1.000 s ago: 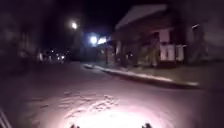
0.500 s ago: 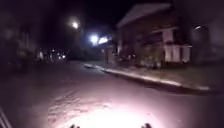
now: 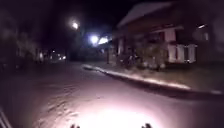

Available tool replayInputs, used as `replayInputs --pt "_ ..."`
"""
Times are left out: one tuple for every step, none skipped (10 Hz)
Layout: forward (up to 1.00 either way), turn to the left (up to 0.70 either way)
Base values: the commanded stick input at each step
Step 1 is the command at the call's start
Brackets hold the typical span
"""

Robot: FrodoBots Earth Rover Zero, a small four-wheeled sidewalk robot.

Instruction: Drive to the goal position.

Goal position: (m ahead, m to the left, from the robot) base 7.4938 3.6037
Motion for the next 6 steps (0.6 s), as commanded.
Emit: replayInputs --pt "0.70 0.00" --pt "0.70 0.00" --pt "0.70 0.00" --pt "0.70 0.00" --pt "0.70 0.18" --pt "0.70 0.35"
